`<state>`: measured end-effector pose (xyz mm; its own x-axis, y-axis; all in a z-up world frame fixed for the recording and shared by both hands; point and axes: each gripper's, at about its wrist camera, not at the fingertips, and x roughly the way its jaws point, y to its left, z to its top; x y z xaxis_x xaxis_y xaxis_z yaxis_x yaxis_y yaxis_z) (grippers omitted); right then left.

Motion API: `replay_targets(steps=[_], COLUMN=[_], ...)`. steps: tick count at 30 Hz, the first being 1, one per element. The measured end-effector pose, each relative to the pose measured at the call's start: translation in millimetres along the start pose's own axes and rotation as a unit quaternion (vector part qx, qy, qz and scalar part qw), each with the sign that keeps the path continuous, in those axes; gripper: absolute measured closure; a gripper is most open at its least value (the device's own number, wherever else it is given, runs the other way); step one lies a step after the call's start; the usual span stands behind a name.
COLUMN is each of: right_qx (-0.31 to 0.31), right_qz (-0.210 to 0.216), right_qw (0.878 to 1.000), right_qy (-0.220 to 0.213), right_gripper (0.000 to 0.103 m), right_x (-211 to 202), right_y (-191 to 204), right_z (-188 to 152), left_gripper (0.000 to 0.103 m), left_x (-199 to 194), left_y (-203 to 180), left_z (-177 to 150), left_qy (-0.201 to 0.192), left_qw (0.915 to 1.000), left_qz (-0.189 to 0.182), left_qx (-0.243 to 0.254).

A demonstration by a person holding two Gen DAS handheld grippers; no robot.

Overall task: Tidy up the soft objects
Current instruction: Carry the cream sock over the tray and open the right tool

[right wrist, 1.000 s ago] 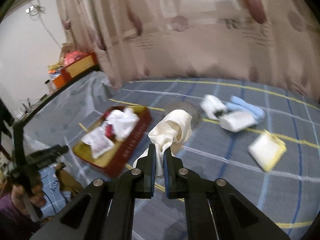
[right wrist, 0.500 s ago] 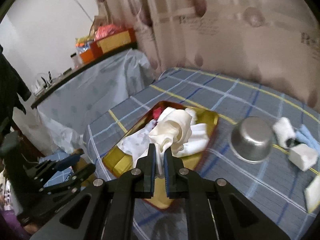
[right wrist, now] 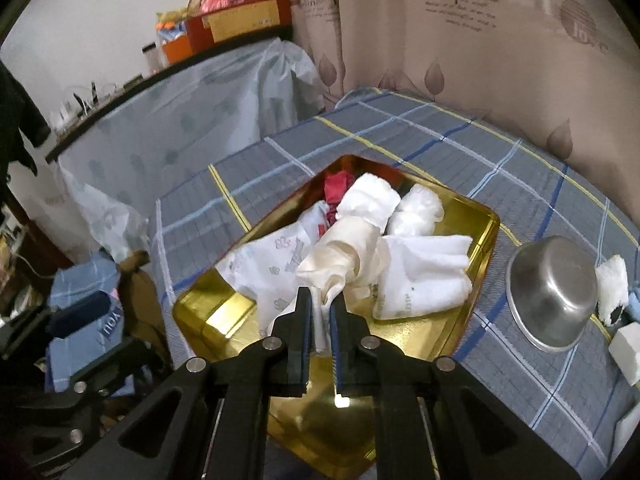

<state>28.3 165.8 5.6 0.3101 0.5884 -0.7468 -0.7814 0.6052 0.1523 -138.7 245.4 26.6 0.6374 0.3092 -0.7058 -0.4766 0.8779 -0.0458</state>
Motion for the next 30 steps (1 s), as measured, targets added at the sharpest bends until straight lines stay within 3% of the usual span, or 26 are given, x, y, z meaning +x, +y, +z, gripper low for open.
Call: replay_targets(steps=[12, 21, 25, 30], right_qx=[-0.02, -0.011, -0.004, 0.017], right_qz=[-0.023, -0.024, -0.022, -0.011], right_qw=[0.999, 1.0, 1.0, 1.0], right_qy=[0.028, 0.015, 0.008, -0.021], right_gripper=[0.091, 0.086, 0.072, 0.072], right_x=[23, 19, 14, -4], right_y=[5, 3, 0, -7], right_z=[-3, -2, -2, -5], left_gripper=[0.045, 0.045, 0.045, 0.045], left_x=[9, 11, 14, 19], left_y=[-3, -5, -3, 0], left_z=[-2, -4, -3, -4], left_qy=[0.02, 0.027, 0.032, 0.042], left_qw=[0.9998, 0.9995, 0.9994, 0.9991], left_qz=[0.0, -0.002, -0.001, -0.004], left_qx=[0.01, 0.014, 0.01, 0.002])
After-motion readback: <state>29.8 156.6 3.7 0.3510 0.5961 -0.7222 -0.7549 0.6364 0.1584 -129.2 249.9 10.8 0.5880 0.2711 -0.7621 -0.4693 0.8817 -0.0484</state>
